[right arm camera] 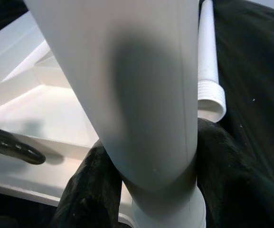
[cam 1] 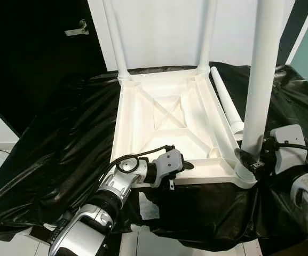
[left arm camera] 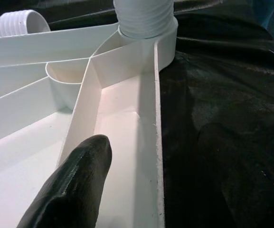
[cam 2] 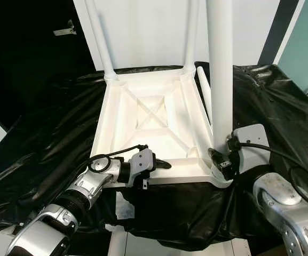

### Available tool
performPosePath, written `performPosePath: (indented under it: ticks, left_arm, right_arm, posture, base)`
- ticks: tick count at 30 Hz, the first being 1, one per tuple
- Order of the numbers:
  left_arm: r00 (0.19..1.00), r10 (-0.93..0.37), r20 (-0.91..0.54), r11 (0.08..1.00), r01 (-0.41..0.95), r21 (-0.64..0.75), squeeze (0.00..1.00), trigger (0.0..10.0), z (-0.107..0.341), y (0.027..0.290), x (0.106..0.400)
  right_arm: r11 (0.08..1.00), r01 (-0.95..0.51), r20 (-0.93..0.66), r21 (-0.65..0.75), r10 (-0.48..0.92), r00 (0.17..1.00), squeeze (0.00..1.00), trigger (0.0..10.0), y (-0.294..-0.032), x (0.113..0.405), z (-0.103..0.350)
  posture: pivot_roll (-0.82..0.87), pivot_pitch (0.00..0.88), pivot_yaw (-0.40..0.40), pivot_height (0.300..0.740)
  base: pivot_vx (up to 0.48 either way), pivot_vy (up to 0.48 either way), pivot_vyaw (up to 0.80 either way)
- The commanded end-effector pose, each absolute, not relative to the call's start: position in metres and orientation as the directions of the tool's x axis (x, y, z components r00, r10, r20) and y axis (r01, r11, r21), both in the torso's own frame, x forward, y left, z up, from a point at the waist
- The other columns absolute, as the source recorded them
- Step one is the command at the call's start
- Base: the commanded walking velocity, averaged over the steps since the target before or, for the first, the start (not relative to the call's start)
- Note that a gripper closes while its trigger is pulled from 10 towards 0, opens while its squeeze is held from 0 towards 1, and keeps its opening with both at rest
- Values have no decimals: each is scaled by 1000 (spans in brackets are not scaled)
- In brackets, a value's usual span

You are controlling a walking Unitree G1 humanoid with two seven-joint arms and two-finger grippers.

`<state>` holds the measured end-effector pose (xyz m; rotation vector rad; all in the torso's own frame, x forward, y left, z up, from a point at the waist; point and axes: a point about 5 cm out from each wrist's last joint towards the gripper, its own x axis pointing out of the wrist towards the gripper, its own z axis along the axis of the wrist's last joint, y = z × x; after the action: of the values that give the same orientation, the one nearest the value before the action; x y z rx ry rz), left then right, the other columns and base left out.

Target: Building children table

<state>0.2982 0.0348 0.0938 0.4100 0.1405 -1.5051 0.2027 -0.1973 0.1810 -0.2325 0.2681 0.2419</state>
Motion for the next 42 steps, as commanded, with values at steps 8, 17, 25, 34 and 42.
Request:
performPosePath:
  ticks: [8, 17, 25, 34, 42]
  left_arm:
    - [88, -893, -442, 51, 994, 96, 0, 10000, 66, 42, 293]
    - [84, -892, -444, 45, 994, 98, 0, 10000, 67, 42, 293]
    - [88, -891, -445, 49, 994, 97, 0, 10000, 65, 44, 292]
    - [84, -893, -443, 46, 994, 94, 0, 10000, 65, 42, 291]
    - [83, -893, -443, 46, 995, 93, 0, 10000, 64, 41, 291]
  right_arm:
    - [987, -159, -478, -24, 129, 869, 0, 10000, -203, 177, 105]
    - [988, -120, -401, 100, 150, 904, 0, 10000, -195, 176, 109]
    - [977, -81, -348, 198, 148, 926, 0, 10000, -184, 170, 106]
    - [943, 15, -332, 331, 102, 938, 0, 10000, -177, 163, 105]
    - [968, -44, -326, 247, 126, 937, 0, 10000, -180, 169, 112]
  posture:
    - [-277, 45, 71, 740]
    - [-275, 49, 75, 740]
    - [-269, 50, 68, 740]
    - [-281, 51, 66, 740]
    - [-281, 54, 61, 740]
  base:
    - [0, 0, 0]
    - [0, 0, 0]
    - [0, 0, 0]
    - [0, 0, 0]
    - [0, 0, 0]
